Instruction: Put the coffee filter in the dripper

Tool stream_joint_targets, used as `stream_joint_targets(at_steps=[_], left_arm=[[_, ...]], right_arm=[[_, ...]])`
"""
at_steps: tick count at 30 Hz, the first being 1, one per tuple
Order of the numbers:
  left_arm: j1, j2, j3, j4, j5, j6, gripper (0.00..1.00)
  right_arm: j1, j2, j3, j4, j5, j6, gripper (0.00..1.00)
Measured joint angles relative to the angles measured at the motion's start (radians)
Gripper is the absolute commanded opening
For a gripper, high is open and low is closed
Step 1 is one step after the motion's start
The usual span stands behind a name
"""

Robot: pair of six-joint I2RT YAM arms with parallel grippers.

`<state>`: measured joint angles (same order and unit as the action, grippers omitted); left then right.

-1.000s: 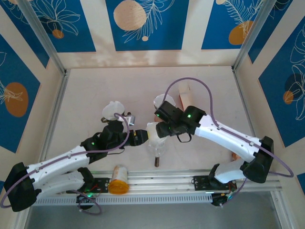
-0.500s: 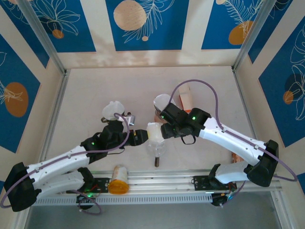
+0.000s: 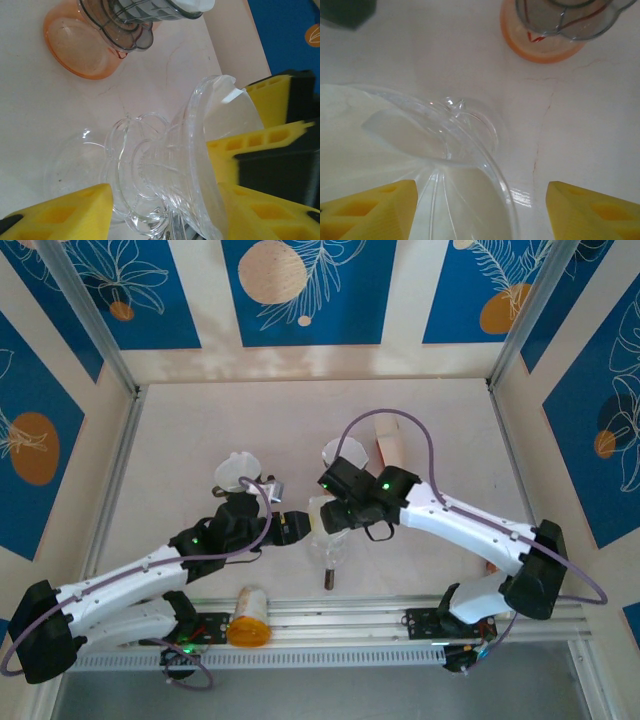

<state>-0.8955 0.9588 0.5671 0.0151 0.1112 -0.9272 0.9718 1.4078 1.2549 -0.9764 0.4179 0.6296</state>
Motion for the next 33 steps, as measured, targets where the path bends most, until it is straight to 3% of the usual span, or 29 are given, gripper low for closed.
stream_joint_targets(at_steps=[23,33], left_arm=[[0.000,0.006,0.000,0.003,0.000,-0.010,0.56],[0.000,0.008,0.000,0.004,0.000,-0.010,0.57]], right_arm=[[0.004,0.071,-0.027,0.026,0.001,-0.010,0.69],[0.001,-0.125,-0.010,0.001,0.071,0.001,0.69]])
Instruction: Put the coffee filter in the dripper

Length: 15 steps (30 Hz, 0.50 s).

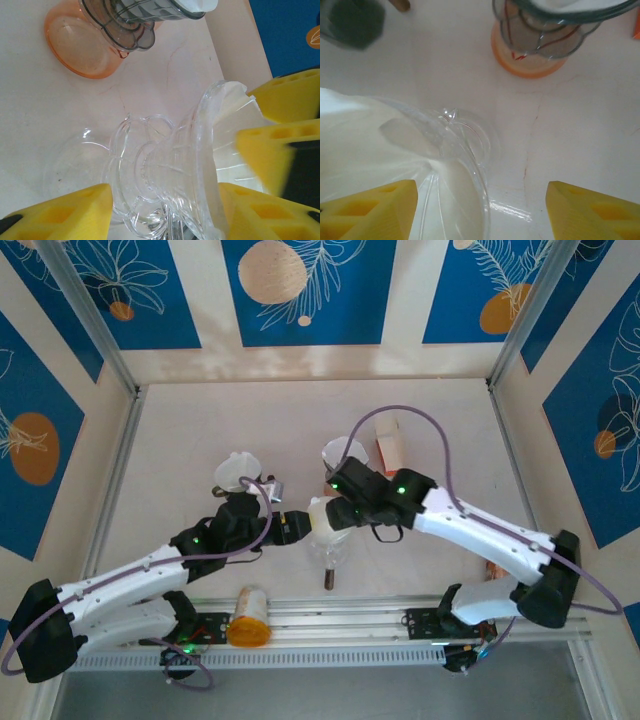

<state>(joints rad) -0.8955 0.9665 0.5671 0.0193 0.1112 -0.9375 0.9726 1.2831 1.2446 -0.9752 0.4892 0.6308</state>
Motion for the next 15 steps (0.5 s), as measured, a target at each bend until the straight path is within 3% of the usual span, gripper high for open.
stream_joint_targets(at_steps=[6,12,15], left_arm=[[0.000,0.000,0.000,-0.001,0.000,0.000,0.62],[0.001,-0.001,0.000,-0.010,-0.011,-0.003,0.80],[0.001,-0.016,-0.005,-0.011,-0.019,-0.005,0.84]], right_arm=[[-0.011,-0.094,-0.002,-0.005,0.021,0.019,0.69],[-0.013,-0.098,-0.035,-0.004,0.024,0.034,0.69],[-0.015,-0.101,-0.041,-0.003,0.024,0.035,0.69]])
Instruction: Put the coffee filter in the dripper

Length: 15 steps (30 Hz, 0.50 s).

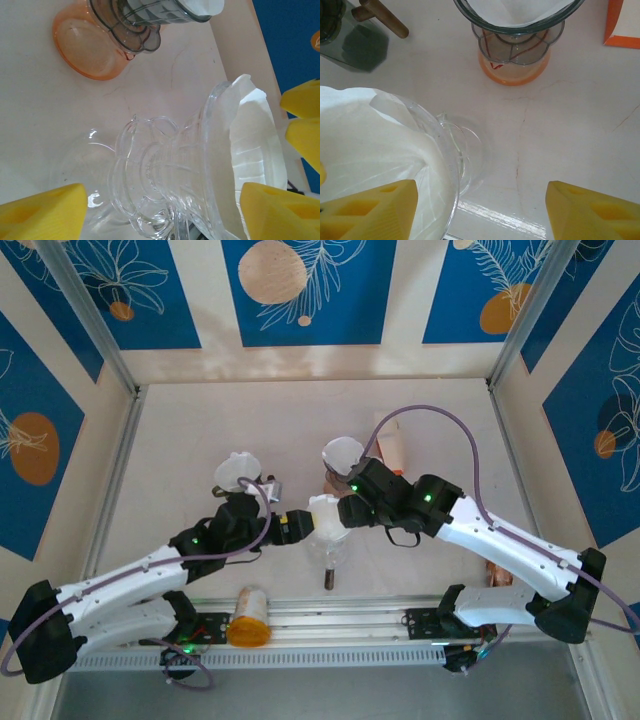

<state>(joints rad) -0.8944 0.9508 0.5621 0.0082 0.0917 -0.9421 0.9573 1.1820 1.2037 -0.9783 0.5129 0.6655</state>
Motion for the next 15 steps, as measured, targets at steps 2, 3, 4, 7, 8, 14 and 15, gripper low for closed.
stream_joint_targets(at_steps=[2,3,4,7,8,14,15], left_arm=[[0.000,-0.013,-0.001,-0.002,-0.007,0.000,0.84],[0.000,-0.019,-0.001,-0.002,-0.009,0.000,0.85],[0.000,-0.024,-0.001,-0.002,-0.011,0.000,0.86],[0.000,-0.028,-0.001,-0.005,-0.014,0.001,0.87],[0.000,-0.030,-0.001,-0.008,-0.015,0.001,0.87],[0.001,-0.088,0.014,-0.082,-0.042,0.017,0.83],[0.002,-0.103,0.028,-0.108,-0.050,0.028,0.82]], right_arm=[[-0.002,-0.009,-0.002,-0.001,0.000,0.003,0.69],[-0.003,-0.016,-0.002,-0.001,0.000,0.003,0.69],[-0.004,-0.023,-0.002,0.000,0.000,0.003,0.69],[-0.008,-0.043,-0.003,-0.001,0.000,0.007,0.69],[-0.009,-0.049,-0.003,-0.001,0.001,0.008,0.69],[-0.013,-0.100,-0.003,0.001,0.005,0.010,0.69],[-0.013,-0.114,-0.003,0.004,0.005,0.009,0.69]])
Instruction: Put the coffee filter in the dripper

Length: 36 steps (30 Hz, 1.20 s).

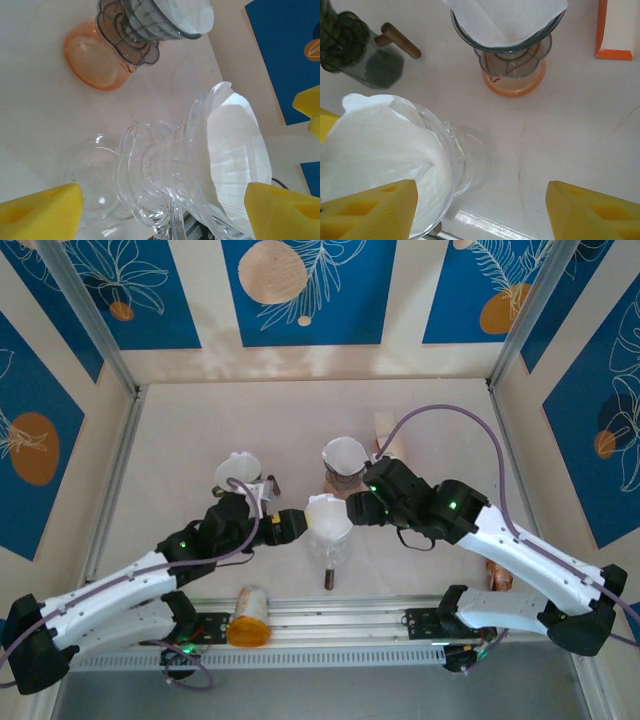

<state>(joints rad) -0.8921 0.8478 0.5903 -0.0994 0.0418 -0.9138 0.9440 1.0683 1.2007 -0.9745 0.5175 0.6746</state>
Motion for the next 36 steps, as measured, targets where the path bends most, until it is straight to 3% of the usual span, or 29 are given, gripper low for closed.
stream_joint_targets(at_steps=[5,11,20,24,27,36], left_arm=[[0.057,-0.080,0.089,-0.117,-0.042,0.056,0.78],[0.248,-0.166,0.178,-0.256,-0.084,0.112,0.63],[0.716,-0.169,0.175,-0.315,0.014,0.105,0.40],[0.892,-0.093,0.078,-0.219,0.102,0.052,0.17],[0.941,0.020,0.013,-0.136,0.135,0.018,0.00],[0.950,0.311,-0.135,0.183,0.192,-0.081,0.00]], right_arm=[[0.000,-0.077,-0.032,0.032,0.000,-0.003,0.69],[0.000,-0.133,-0.094,0.048,0.000,-0.002,0.68],[-0.002,-0.206,-0.153,0.074,0.000,-0.003,0.69],[-0.002,-0.251,-0.170,0.087,0.000,-0.003,0.68],[-0.002,-0.280,-0.186,0.092,0.000,-0.002,0.68],[-0.002,-0.332,-0.198,0.092,0.000,-0.003,0.68]])
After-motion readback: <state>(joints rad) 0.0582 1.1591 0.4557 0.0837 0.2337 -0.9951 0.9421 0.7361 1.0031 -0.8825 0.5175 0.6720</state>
